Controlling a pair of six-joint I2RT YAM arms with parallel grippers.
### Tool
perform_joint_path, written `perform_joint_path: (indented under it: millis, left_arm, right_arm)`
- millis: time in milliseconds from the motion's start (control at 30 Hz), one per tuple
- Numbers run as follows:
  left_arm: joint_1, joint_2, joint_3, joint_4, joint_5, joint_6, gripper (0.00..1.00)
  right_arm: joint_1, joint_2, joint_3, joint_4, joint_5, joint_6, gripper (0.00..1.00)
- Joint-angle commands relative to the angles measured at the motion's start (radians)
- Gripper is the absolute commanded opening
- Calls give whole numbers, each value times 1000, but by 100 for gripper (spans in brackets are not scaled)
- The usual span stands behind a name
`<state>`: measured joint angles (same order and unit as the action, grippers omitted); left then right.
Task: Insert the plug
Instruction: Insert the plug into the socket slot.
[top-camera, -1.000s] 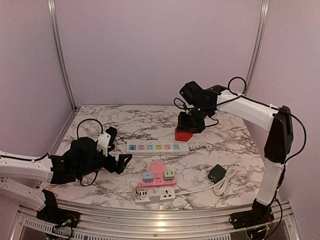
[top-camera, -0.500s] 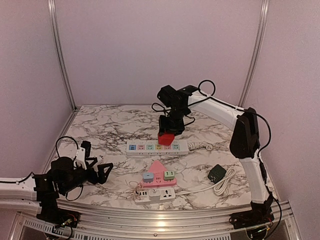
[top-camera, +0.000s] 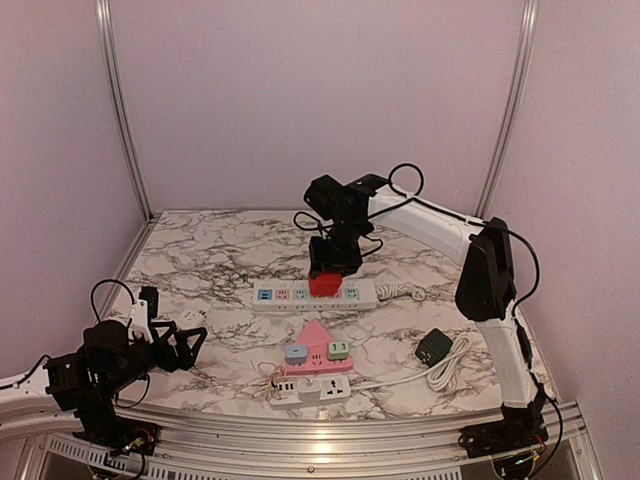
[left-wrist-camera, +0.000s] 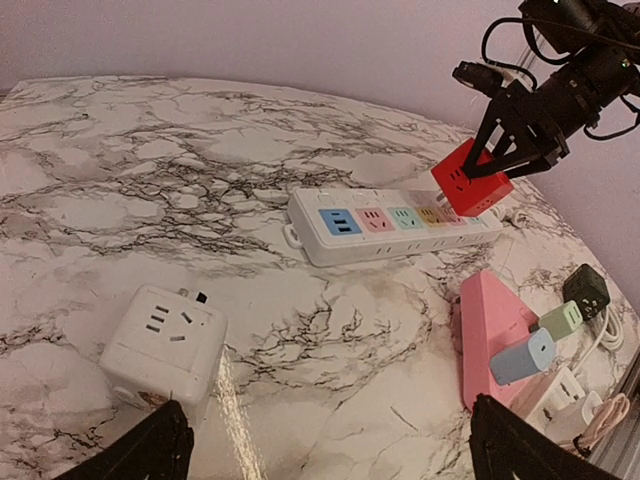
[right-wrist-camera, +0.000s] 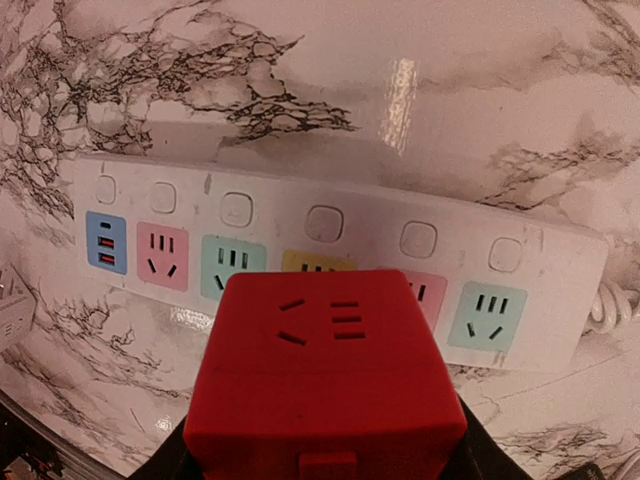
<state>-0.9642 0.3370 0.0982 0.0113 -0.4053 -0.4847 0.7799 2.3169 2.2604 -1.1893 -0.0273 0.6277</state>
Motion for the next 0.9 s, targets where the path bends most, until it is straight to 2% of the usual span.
perform_joint_path:
  millis: [0,233,367,867]
  left_arm:
    - [-2,65,111,-187,8,-43,99]
    - [-7,166,184,-254,29,-81,99]
    - [-54,197,237,-291,35,-83,99]
    - [-182,216,340,-486,-107,-234,99]
  right_arm:
    - [8,11,28,-13,23,2,0]
    - [4,24,33,-10,65,10,0]
    - [-3,40,36,-11,67,11,0]
    - [6,52,43,14,37,41,0]
